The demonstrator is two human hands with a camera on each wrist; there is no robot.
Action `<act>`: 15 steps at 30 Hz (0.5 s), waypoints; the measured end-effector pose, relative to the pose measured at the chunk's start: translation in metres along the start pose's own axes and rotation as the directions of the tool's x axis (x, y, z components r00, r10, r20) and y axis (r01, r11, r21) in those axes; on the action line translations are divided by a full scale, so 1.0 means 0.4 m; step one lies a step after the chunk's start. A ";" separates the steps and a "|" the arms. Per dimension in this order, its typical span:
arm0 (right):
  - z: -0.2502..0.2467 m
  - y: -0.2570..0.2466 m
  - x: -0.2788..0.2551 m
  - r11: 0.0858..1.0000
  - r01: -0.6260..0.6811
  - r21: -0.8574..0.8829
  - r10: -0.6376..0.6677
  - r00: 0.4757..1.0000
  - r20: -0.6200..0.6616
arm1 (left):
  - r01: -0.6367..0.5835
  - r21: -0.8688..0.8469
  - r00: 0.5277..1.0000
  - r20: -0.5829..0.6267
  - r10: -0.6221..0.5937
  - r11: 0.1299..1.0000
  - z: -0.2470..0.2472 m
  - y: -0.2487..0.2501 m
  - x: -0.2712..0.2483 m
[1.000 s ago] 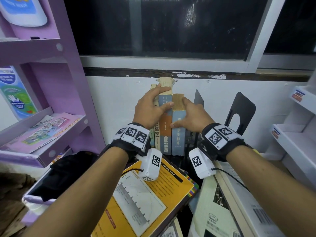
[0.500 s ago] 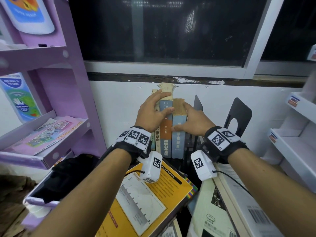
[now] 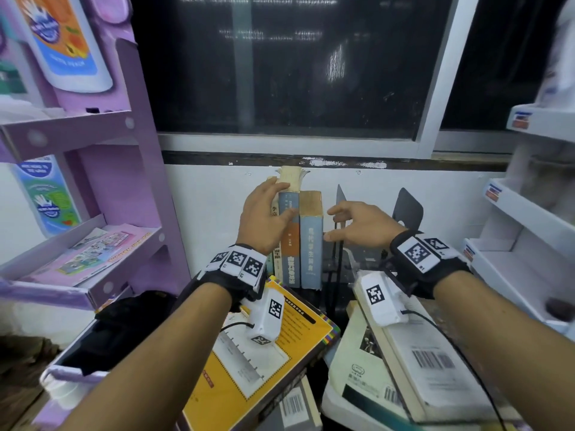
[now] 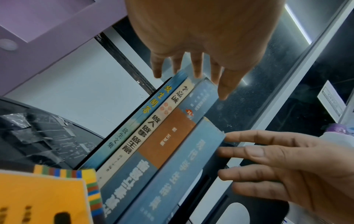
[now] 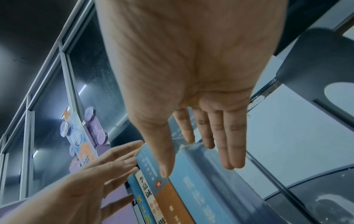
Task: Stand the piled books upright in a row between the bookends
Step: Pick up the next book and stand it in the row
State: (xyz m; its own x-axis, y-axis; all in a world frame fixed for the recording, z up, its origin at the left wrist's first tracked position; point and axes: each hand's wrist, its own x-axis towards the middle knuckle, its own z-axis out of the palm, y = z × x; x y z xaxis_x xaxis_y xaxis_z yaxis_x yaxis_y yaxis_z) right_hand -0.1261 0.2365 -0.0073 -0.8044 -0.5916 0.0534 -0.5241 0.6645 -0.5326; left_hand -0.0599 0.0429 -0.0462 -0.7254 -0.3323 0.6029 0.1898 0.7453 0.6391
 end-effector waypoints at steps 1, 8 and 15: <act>-0.008 0.004 -0.012 1.000 -0.002 -0.002 0.002 1.000 0.002 | -0.001 0.026 1.000 -0.027 0.002 1.000 -0.001 0.011 -0.007; -0.065 0.050 -0.118 0.989 -0.112 -0.097 0.118 0.991 0.056 | -0.053 -0.039 0.995 0.080 0.056 0.998 0.016 0.115 -0.076; -0.093 0.098 -0.239 0.944 -0.265 -0.196 0.294 0.946 0.139 | 0.218 0.010 0.815 0.547 -0.188 0.976 0.096 0.180 -0.132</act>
State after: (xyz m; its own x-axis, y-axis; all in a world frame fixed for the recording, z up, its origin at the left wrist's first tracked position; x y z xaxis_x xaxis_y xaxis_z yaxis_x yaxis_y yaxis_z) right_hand -0.0801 0.3360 -0.0018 -0.8761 -0.4273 -0.2235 -0.3364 0.8737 -0.3515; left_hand -0.0334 0.1363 -0.0506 -0.9894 -0.0948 0.1099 0.0200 0.6608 0.7503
